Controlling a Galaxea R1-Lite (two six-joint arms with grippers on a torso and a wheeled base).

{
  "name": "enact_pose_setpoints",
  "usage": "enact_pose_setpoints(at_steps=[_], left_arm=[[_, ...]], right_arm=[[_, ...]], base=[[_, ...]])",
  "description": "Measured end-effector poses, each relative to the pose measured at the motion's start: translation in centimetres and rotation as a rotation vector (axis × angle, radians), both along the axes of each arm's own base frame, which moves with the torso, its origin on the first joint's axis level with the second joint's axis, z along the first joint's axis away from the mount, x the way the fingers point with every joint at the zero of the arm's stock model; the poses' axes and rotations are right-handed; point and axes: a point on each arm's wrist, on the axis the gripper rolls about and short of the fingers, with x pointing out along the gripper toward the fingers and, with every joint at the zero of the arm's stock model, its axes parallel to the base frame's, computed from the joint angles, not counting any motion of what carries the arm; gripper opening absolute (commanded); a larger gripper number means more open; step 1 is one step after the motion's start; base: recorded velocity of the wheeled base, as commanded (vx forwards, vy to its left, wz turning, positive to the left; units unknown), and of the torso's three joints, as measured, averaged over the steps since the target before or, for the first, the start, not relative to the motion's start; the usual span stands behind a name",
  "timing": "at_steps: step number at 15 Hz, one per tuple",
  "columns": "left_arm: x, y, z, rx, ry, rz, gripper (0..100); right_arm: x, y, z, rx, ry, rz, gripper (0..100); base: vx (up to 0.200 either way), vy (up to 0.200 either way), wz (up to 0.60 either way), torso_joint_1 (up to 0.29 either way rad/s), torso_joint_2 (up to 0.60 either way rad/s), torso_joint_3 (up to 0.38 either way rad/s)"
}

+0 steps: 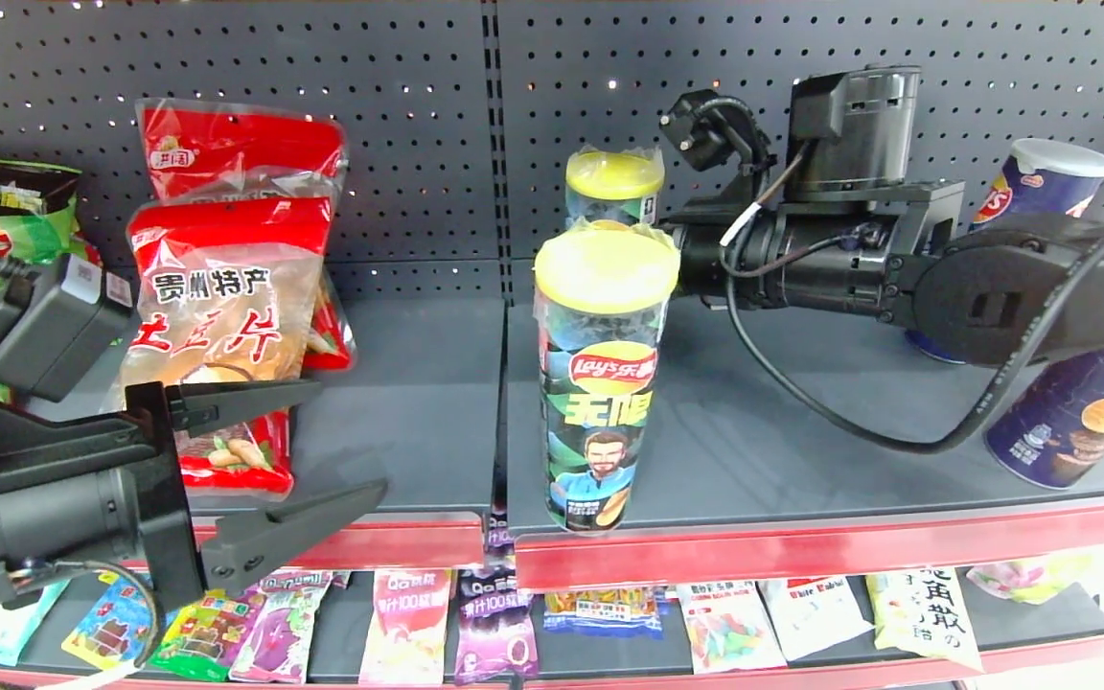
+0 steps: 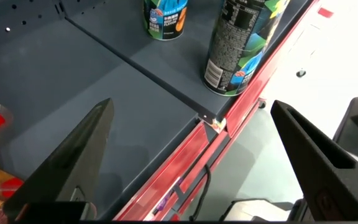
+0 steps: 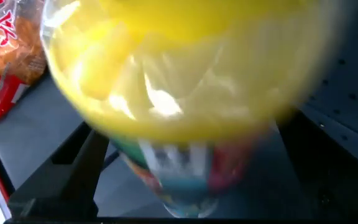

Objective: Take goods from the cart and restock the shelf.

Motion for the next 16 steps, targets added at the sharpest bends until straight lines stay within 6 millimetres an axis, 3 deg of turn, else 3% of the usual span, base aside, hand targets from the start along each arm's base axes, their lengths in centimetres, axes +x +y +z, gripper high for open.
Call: enact_pose_setpoints(at_steps=[5, 10, 16], left_arm=[[0.6, -0.2, 0.0, 0.022, -0.01, 0.019, 100], [2.1, -1.0, -0.3, 0.062, -0.012, 0.002, 100], [4.3, -4.1, -1.5, 0.111, 0.034, -0.095, 100]], right_arm=[[-3.0, -2.1, -0.7, -0.01, 0.067, -0.059, 100], [-8.8, -6.3, -1.8, -0.042, 0.111, -0.119, 100], [-17.0, -11.9, -3.4, -0.045, 0.088, -0.164, 100]], base=[[0.0, 0.0, 0.0, 0.0, 0.0, 0.0], [0.0, 0.0, 0.0, 0.0, 0.0, 0.0], [0.0, 0.0, 0.0, 0.0, 0.0, 0.0]])
